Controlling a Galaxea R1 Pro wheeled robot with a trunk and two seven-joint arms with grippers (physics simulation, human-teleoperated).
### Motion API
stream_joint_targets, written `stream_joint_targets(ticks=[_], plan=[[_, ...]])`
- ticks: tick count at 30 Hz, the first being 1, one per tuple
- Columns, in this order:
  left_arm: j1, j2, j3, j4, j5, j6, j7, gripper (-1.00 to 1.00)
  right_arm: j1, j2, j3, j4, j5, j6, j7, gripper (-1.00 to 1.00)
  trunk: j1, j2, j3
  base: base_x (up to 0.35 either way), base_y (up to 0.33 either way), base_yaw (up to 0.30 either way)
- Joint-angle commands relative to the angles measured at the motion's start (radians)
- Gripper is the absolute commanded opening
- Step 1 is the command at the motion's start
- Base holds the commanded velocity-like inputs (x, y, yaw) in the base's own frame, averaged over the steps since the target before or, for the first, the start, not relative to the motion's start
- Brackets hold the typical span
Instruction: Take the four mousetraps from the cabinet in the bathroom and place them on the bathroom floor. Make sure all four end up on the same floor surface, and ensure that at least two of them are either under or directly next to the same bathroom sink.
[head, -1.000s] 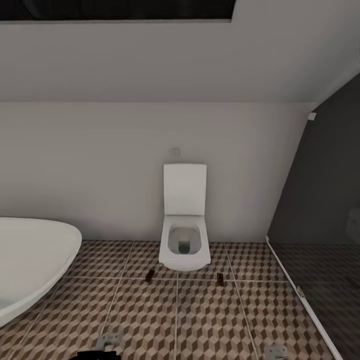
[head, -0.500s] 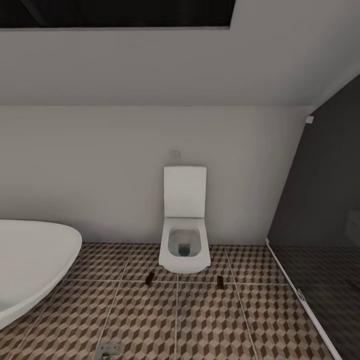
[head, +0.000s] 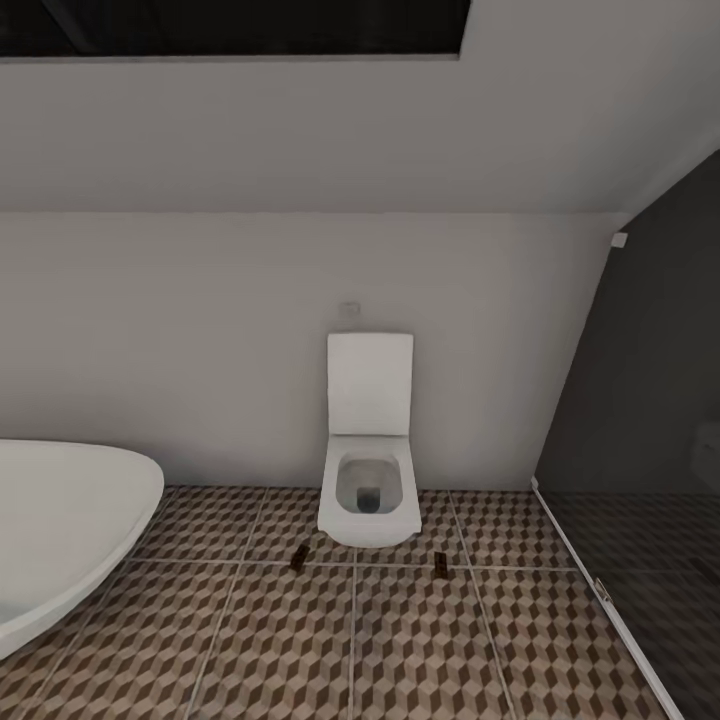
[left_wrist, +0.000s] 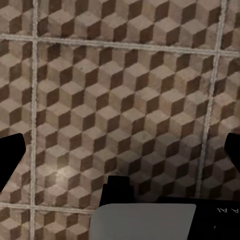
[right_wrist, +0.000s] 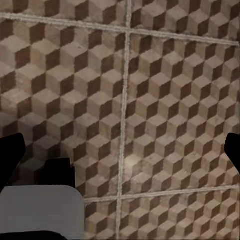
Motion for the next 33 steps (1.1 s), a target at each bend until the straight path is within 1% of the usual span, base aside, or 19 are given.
stream_joint_targets(ticks=[1, 8, 14, 19, 25, 30, 33], plan=[[0.002, 0.000, -0.006, 0.000, 0.011, 0.002, 0.001, 1.00, 0.004, 0.000, 0.005, 0.002, 0.006, 0.001, -0.003, 1.00, 0.000, -0.001, -0.001, 0.000, 0.000, 0.000], [0.029, -0.002, -0.006, 0.000, 0.011, -0.005, 0.001, 1.00, 0.030, 0.001, 0.005, 0.002, 0.011, -0.002, 0.006, 1.00, 0.000, -0.001, -0.001, 0.000, 0.000, 0.000], [0.049, -0.003, -0.007, 0.000, 0.011, -0.007, 0.001, 1.00, 0.077, 0.001, 0.005, 0.002, 0.013, -0.013, 0.030, 1.00, 0.000, -0.001, -0.001, 0.000, 0.000, 0.000], [0.066, -0.003, -0.006, 0.000, 0.011, -0.009, 0.001, 1.00, 0.103, 0.001, 0.005, 0.002, 0.012, -0.023, 0.040, 1.00, 0.000, -0.001, -0.001, 0.000, 0.000, 0.000], [0.072, -0.002, -0.006, -0.001, 0.011, -0.009, 0.001, 1.00, 0.113, 0.002, 0.005, 0.002, 0.012, -0.027, 0.044, 1.00, 0.000, -0.001, -0.001, 0.000, 0.000, 0.000], [0.074, -0.003, -0.006, 0.000, 0.010, -0.009, 0.001, 1.00, 0.132, 0.003, 0.005, 0.002, 0.013, -0.028, 0.045, 1.00, 0.000, -0.001, -0.001, 0.000, 0.000, 0.000], [0.077, -0.005, -0.007, 0.000, 0.009, -0.010, 0.001, 1.00, 0.147, 0.010, 0.005, 0.002, 0.013, -0.029, 0.045, 1.00, 0.000, -0.001, -0.001, 0.000, 0.000, 0.000]])
